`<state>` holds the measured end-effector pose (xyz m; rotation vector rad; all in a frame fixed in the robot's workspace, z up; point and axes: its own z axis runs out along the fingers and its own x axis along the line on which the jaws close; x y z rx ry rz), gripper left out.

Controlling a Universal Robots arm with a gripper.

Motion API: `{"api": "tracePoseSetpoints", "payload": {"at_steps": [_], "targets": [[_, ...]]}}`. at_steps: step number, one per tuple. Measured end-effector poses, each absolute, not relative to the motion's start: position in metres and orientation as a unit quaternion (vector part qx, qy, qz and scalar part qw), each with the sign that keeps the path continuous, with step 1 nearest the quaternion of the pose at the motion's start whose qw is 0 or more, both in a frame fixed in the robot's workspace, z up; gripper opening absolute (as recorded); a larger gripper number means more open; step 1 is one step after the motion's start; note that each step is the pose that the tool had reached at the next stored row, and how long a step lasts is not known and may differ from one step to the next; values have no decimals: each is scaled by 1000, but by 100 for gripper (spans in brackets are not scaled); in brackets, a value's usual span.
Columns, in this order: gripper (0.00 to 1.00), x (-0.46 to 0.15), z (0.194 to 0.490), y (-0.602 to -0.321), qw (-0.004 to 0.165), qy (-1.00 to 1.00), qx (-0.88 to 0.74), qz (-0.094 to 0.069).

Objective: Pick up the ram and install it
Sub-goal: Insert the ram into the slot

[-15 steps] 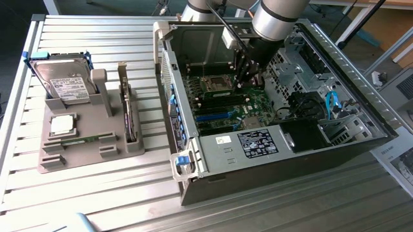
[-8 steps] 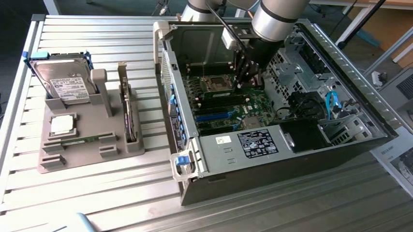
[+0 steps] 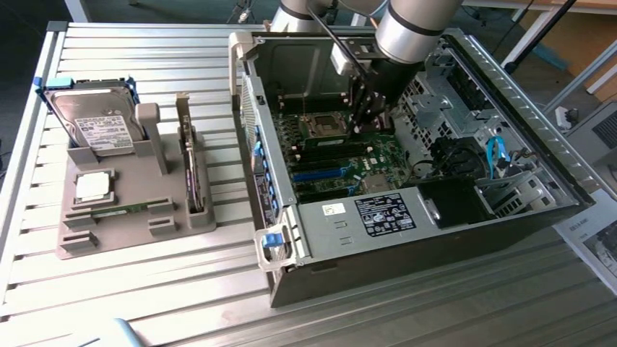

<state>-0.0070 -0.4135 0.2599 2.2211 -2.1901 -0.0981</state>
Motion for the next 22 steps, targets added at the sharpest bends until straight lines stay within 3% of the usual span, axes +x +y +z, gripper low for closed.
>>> {"api": "tracePoseSetpoints", "payload": {"at_steps": [22], "targets": [[12,-7,250,-414,10,-703,711,-32]]}}
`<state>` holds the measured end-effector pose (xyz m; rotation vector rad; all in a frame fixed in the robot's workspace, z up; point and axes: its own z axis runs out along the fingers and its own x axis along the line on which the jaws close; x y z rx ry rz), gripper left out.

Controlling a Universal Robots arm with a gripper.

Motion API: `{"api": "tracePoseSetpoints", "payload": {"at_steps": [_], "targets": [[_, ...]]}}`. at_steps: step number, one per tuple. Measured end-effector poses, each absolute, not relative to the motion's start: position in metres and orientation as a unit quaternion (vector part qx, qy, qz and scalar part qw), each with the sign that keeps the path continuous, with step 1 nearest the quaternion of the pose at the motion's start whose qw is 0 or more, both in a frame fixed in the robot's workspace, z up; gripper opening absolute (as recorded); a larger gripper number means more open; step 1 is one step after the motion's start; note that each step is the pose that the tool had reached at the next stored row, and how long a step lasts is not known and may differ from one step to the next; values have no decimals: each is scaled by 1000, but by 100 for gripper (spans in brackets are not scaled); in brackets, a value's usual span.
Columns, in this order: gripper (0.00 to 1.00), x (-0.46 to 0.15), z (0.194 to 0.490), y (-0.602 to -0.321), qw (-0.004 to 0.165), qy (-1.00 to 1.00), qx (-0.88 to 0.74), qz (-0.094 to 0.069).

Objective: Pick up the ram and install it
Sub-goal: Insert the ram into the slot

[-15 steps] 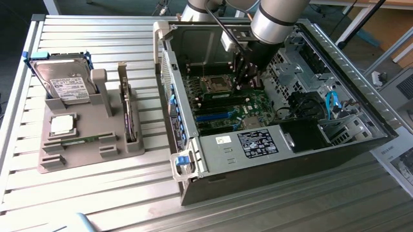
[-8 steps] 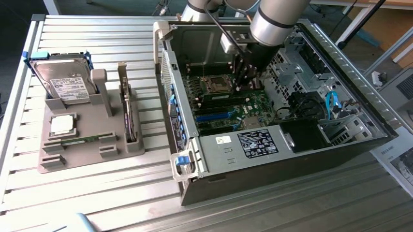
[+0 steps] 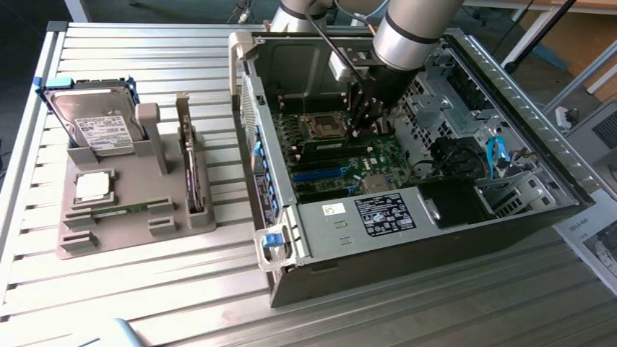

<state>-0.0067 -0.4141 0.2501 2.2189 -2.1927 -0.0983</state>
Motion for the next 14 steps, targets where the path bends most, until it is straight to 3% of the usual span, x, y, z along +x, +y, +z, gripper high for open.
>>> {"api": "tracePoseSetpoints", "payload": {"at_steps": [14], "targets": [[12,-6,249,-414,10,-710,704,-32]]}}
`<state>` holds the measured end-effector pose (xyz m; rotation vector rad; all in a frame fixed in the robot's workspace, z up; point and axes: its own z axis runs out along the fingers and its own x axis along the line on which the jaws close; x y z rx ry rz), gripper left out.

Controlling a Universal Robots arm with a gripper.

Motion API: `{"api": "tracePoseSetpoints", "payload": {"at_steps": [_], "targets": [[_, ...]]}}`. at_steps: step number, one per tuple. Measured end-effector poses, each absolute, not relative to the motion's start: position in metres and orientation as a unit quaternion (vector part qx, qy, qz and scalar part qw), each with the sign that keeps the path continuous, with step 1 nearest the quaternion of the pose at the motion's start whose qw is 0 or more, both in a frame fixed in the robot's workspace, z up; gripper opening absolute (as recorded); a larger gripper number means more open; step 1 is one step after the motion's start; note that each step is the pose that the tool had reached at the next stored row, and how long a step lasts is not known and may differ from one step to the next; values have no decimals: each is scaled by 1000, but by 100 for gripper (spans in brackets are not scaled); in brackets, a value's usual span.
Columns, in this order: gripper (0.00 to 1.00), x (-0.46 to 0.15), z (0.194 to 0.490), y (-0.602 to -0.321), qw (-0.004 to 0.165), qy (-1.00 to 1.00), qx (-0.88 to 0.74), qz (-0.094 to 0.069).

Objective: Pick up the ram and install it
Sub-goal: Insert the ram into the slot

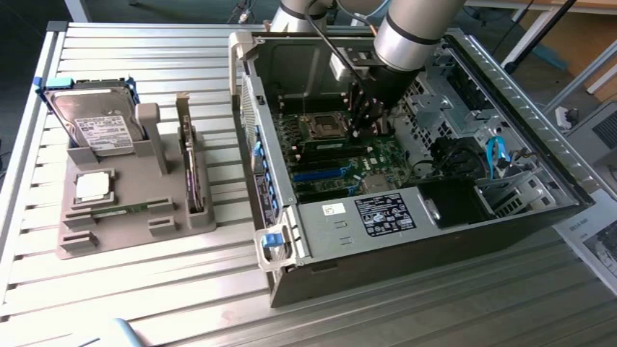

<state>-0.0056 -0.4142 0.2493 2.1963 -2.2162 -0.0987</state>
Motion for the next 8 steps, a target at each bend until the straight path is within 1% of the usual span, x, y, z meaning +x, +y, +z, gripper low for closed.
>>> {"api": "tracePoseSetpoints", "payload": {"at_steps": [8], "targets": [[12,-6,249,-414,10,-701,713,-32]]}}
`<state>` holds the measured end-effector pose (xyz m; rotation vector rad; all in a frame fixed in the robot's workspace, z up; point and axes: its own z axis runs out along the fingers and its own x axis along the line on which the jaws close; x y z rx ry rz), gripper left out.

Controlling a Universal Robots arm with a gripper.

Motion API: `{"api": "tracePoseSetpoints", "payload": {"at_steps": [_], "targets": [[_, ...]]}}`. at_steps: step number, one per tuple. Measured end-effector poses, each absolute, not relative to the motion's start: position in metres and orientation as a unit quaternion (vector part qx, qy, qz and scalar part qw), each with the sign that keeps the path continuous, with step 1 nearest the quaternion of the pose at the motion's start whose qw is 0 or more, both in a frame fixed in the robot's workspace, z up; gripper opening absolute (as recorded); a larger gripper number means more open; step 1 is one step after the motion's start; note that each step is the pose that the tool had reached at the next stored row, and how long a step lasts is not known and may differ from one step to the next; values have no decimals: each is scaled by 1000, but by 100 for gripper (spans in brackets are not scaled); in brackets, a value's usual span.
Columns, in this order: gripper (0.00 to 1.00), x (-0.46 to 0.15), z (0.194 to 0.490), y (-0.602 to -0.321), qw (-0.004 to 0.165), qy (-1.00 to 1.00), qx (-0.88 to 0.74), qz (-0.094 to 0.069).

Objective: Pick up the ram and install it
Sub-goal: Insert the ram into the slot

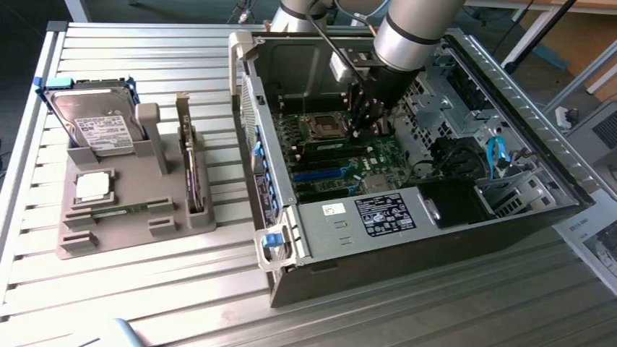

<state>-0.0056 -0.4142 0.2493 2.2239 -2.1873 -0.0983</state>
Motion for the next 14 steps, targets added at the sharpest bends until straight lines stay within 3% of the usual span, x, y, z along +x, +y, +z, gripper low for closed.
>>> {"api": "tracePoseSetpoints", "payload": {"at_steps": [14], "targets": [[12,-6,245,-414,10,-702,711,-31]]}}
